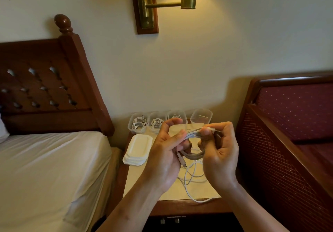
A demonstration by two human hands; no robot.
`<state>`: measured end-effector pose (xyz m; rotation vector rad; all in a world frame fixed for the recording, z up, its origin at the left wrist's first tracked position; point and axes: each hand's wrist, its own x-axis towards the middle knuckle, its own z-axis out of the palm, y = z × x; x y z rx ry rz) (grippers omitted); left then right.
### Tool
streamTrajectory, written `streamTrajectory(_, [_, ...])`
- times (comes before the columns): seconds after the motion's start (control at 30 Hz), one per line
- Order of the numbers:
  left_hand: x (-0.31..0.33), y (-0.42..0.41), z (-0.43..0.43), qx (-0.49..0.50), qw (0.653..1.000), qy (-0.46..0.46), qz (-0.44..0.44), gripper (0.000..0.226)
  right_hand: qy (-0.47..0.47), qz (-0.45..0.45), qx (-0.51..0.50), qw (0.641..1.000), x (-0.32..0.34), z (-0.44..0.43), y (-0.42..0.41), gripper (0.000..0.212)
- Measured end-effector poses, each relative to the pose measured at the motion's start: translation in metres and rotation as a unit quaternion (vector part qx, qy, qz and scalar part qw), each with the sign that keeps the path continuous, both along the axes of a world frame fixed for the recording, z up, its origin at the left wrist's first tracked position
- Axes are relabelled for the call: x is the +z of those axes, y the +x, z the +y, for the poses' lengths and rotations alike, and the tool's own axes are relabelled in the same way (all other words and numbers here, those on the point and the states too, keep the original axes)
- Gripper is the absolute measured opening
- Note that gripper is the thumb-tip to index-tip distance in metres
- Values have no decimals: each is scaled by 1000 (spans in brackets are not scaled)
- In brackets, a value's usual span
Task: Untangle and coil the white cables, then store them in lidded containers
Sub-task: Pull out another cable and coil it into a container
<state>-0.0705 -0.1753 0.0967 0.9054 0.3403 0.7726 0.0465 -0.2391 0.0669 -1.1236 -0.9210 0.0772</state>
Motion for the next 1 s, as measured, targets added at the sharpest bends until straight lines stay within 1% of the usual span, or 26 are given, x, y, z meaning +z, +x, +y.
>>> streamTrajectory(0.07, [4, -5, 6, -17, 1000, 16, 14, 31, -28, 9, 43, 999, 6, -7, 8, 8])
streamTrajectory(0.13, [6, -11, 11, -45, 997, 48, 38, 31, -49, -13, 109, 993, 13, -12, 24, 7])
streamTrajectory(0.2, [6, -17, 13, -78, 991, 84, 68, 28, -58, -100, 163, 980, 21, -17, 41, 10])
streamTrajectory(0.23, [7, -19, 13, -93, 987, 99, 82, 27, -60, -144, 170, 973, 24, -17, 48, 12])
streamTrajectory(0.27, [8, -20, 13, -104, 984, 111, 95, 26, -61, -171, 170, 969, 27, -17, 52, 14])
streamTrajectory(0.3, [10, -21, 13, -113, 981, 122, 102, 25, -61, -176, 169, 968, 30, -15, 54, 14])
streamTrajectory(0.4, [15, -20, 12, -125, 977, 143, 99, 20, -39, -130, 184, 973, 35, -6, 55, 5])
streamTrajectory(0.5, [15, -18, 10, -126, 977, 146, 86, 20, -6, -97, 183, 978, 40, -1, 56, 11])
streamTrajectory(0.63, [16, -16, 12, -86, 987, 129, 37, 14, 14, -90, 175, 980, 44, -3, 55, 7])
streamTrajectory(0.73, [17, -13, 14, -58, 987, 145, 37, 21, 21, -87, 151, 984, 40, -6, 52, 10])
streamTrajectory(0.83, [14, -12, 14, -53, 982, 174, 57, 22, 11, -108, 111, 988, 32, -6, 54, 5])
streamTrajectory(0.9, [13, -13, 13, -62, 979, 183, 62, 20, -5, -120, 98, 988, 26, -3, 56, 10])
streamTrajectory(0.93, [13, -14, 13, -66, 979, 185, 60, 19, -18, -119, 103, 987, 23, -2, 58, 12])
streamTrajectory(1.0, [14, -16, 14, -65, 977, 192, 58, 18, -73, -97, 148, 982, 17, 2, 60, 13])
